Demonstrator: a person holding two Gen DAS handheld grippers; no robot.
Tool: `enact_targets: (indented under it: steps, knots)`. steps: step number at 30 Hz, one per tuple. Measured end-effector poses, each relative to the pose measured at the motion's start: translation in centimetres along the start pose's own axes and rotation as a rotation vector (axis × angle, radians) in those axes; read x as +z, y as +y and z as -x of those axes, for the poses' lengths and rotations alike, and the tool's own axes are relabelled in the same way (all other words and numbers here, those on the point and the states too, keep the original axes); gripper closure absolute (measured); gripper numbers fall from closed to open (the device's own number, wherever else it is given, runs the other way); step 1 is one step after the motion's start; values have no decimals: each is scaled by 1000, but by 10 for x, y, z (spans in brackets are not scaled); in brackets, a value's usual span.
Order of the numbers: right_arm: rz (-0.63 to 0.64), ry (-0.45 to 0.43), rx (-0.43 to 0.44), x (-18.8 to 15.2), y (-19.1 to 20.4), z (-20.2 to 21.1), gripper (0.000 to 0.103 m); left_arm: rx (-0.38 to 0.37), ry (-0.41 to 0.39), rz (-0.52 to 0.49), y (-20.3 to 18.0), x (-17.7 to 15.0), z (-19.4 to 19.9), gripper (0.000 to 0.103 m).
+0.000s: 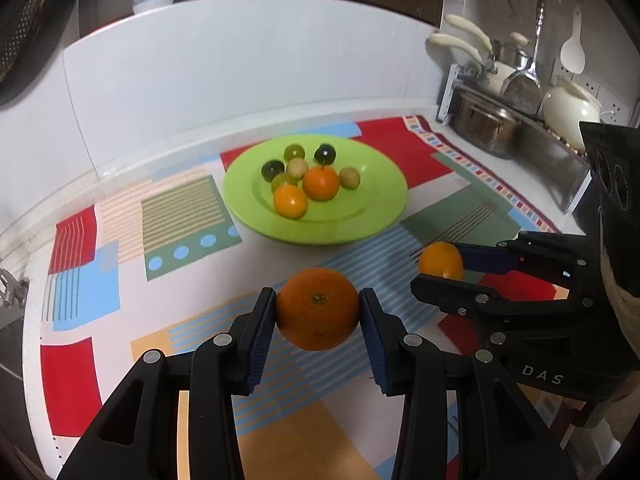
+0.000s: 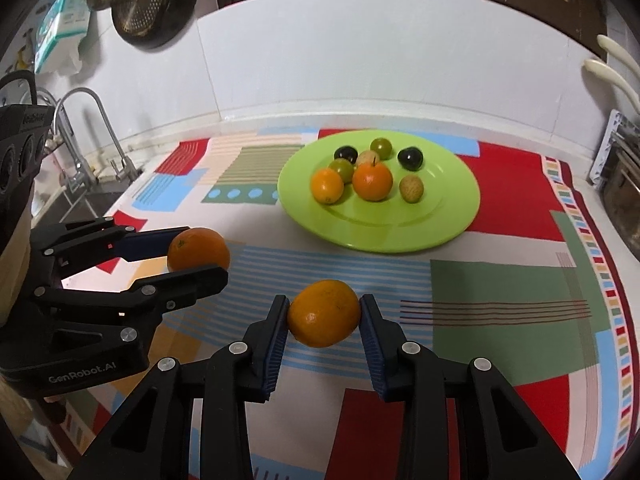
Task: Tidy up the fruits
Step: 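Grasp a large orange with the left gripper while the right grasps another orange, then carry both oranges in the grippers over the green plate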
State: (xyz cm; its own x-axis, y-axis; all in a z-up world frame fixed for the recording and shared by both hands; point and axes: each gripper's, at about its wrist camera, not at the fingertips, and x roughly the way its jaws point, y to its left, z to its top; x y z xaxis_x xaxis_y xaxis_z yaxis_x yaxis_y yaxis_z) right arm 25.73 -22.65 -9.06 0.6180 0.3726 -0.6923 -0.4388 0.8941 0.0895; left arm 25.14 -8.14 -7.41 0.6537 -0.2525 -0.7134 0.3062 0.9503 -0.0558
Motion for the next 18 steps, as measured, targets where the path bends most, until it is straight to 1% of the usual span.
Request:
enact_targets:
  steps: [6,18]
  knots:
    - [-13,-44,2,5,-1,18,66,-2,-49,-5,-7,9,17,61]
    - [-15,-116,-34,20,-7,43,66,17,-101,0,-14,30,35,61]
